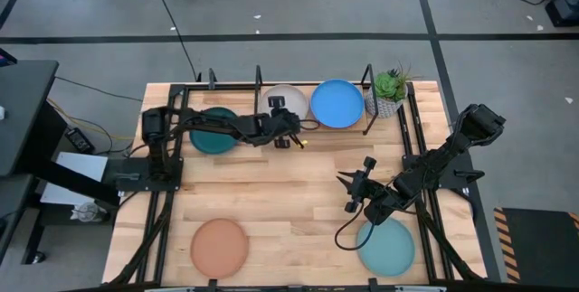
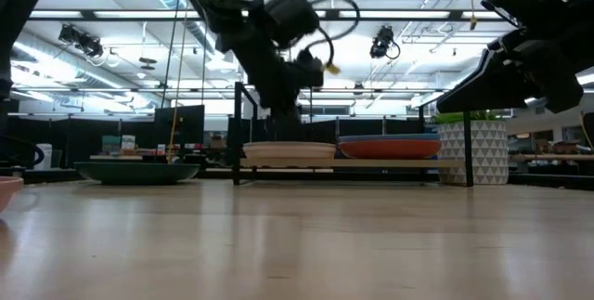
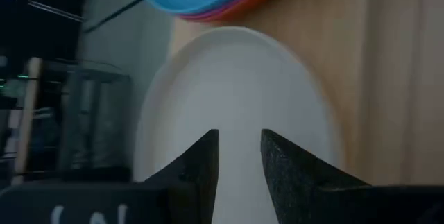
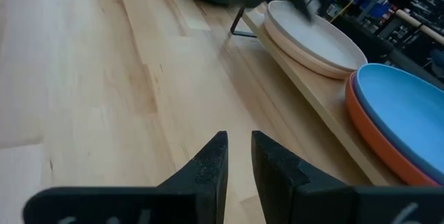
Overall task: Place and stack plates onto a shelf
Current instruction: Stack the gray plate on the white plate on the shelf, then stack the green plate on the blue plate on the shelf
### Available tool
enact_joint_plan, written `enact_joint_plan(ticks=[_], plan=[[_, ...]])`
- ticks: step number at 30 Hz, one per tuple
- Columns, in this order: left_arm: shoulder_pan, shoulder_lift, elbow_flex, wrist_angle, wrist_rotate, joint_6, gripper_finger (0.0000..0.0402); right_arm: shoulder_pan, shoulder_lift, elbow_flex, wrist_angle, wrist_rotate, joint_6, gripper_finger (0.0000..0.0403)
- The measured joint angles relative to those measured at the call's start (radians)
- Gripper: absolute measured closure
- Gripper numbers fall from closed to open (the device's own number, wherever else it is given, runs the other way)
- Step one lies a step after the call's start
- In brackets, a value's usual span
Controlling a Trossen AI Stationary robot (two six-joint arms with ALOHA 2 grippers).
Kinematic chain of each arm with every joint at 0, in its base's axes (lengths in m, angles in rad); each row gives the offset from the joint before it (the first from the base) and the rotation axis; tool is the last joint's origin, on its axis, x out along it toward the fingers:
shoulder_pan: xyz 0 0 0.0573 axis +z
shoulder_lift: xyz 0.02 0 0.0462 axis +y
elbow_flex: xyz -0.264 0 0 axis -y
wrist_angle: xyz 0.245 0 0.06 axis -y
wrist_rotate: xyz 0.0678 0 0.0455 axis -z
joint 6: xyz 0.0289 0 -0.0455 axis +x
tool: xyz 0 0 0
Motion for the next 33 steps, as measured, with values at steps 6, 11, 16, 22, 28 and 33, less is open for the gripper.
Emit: enact_joint_plan(ticks=[6,11,16,22,28,33], plan=[[-0.025,-0.086,0.002,-0.012,0.062,0.023,0.0286,0.001,0.0,0.0,-0.005,-0.005,0.017,0.0331],[-0.064,-0.177,0.003,-0.19,0.495,-0.004,0.0286,0.001,0.0,0.0,-0.007,-0.005,0.018,0.0331],[-0.106,-0.213,0.002,-0.392,0.715,-0.236,0.0286,0.001,0.0,0.0,-0.009,-0.005,0.003,0.0331],[-0.166,-0.212,0.001,-0.649,0.764,-0.494,0.0286,-0.011,0.0,0.0,0.0,0.001,-0.038,0.0331],[-0.231,-0.211,0.001,-0.879,0.694,-0.654,0.0286,-0.048,0.0,0.0,0.001,0.011,-0.09,0.0331],[-0.286,-0.211,0.001,-0.949,0.547,-0.707,0.0286,-0.092,0.0,-0.001,0.018,0.013,-0.149,0.0331]])
